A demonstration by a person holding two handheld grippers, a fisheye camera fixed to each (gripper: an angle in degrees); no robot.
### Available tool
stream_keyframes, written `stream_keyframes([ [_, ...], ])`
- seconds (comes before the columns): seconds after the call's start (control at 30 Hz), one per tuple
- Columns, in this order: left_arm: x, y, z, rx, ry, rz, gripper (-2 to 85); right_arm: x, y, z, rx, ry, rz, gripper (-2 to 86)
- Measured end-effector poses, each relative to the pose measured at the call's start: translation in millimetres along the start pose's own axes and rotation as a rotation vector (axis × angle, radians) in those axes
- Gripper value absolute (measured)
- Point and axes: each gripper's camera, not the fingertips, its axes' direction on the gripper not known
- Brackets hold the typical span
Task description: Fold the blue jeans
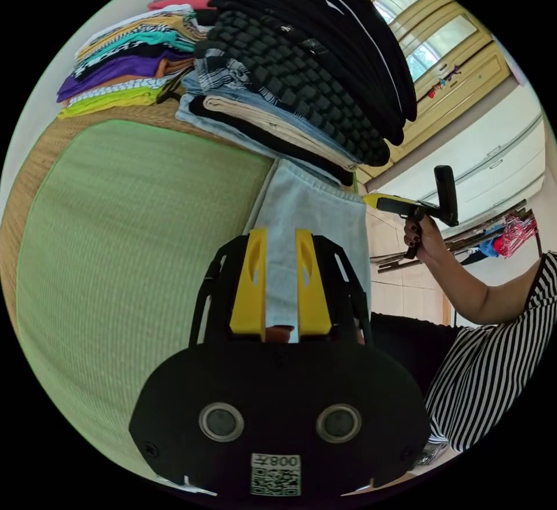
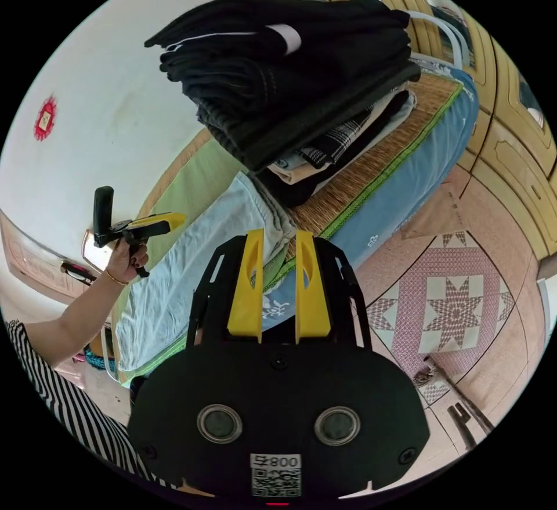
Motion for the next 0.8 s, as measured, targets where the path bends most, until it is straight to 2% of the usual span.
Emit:
stream_keyframes([
  [0.43,-4.2,-84.6,61.5,-0.102,-0.026,0.046,8.9,40.8,1.1,6.5,0.001,-0.118,0.020,8.6],
  [0.6,1.7,-85.5,65.6,-0.135,-0.024,0.062,5.8,40.9,4.7,8.1,0.007,-0.110,0.013,7.9],
  [0.8,8.1,-74.2,39.8,-0.085,0.023,0.046,3.0,42.6,6.6,5.3,-0.009,-0.157,0.024,7.0],
])
